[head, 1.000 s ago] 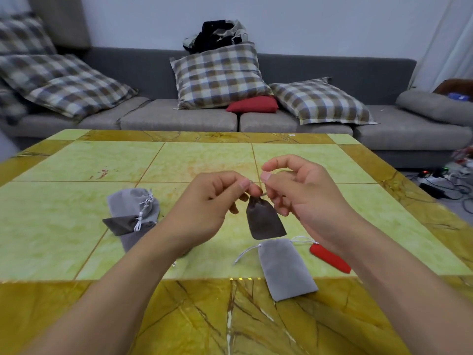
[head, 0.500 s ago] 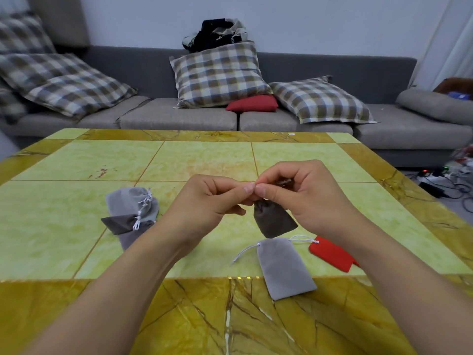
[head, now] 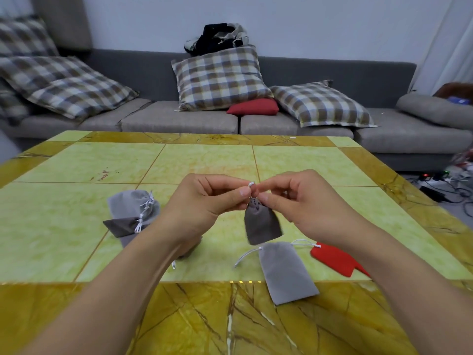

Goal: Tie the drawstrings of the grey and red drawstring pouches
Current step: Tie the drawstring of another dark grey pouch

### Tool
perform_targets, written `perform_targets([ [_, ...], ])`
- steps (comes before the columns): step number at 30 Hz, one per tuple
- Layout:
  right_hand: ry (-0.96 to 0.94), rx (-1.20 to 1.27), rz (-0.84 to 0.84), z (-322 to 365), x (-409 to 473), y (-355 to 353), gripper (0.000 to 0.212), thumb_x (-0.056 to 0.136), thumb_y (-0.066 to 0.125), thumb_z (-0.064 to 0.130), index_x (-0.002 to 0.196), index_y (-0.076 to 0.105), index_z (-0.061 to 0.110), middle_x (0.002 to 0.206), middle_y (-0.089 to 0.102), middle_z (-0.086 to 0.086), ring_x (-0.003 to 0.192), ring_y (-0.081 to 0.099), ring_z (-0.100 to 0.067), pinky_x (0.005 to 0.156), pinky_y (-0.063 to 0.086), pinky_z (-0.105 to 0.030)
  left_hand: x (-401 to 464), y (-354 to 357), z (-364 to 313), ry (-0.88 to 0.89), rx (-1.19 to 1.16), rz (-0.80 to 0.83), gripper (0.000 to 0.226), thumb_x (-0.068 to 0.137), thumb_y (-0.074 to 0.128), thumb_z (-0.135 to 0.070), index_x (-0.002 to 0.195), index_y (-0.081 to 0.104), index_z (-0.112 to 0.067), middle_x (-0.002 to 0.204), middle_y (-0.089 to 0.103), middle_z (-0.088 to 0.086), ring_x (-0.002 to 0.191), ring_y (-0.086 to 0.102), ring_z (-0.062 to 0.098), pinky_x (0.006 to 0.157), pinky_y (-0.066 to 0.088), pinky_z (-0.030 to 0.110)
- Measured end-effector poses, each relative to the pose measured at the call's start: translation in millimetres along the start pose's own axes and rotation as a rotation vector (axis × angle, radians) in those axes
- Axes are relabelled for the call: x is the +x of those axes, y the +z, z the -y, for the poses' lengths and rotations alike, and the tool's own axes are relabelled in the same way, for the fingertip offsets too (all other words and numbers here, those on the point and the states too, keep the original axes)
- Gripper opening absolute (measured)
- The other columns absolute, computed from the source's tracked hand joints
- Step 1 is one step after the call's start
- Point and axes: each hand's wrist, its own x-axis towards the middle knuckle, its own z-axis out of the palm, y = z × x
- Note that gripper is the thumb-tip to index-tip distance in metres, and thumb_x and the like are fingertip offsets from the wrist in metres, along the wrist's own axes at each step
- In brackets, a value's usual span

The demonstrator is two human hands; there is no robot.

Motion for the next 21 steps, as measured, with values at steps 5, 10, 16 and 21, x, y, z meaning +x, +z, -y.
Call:
perform_targets([
  [5,-0.067,-0.337,0.015,5.9,-3.5,2.5,0.010,0.091,0.068,0.025,0.087,0.076,0.022,0.079,0.057,0.006,0.070,0.052,-0.007,0.063,0.038,-0.020,-0.1,0.4,3.2,0.040,0.227,-0.053,0.012,0.078,0.075,-0.007,0.088,0.079,-0.012,0.081,0.078,0.005,0.076,0.072,0.017,0.071,0.059,0.025],
  [10,-0.244,-0.317,-0.102,1.9,-4.4,6.3,0.006,0.087,0.073,0.026,0.083,0.075,0.024,0.092,0.057,0.011,0.081,0.054,-0.002,0.066,0.036,-0.009,1.0,-5.1,6.1,0.114,0.477,-0.021,0.013,0.084,0.073,-0.013,0.091,0.080,-0.022,0.077,0.077,-0.007,0.069,0.068,0.007,0.065,0.055,0.022],
  [16,-0.447,-0.238,-0.137,-2.6,-1.7,3.2,0.005,0.082,0.078,0.018,0.085,0.081,0.016,0.077,0.073,0.004,0.070,0.062,-0.001,0.064,0.044,-0.012,0.6,-9.3,-2.1,0.071,0.422,0.075,0.013,0.086,0.070,-0.011,0.093,0.079,-0.017,0.081,0.077,0.000,0.073,0.070,0.015,0.067,0.058,0.026],
  [21,-0.523,-0.241,-0.191,-2.0,-0.8,3.2,0.004,0.083,0.078,0.014,0.085,0.081,0.014,0.076,0.074,0.004,0.070,0.066,-0.006,0.063,0.052,-0.026,0.2,-11.3,-4.4,0.000,0.365,0.085,0.012,0.086,0.070,-0.012,0.095,0.079,-0.013,0.084,0.078,0.004,0.082,0.072,0.021,0.074,0.059,0.029],
])
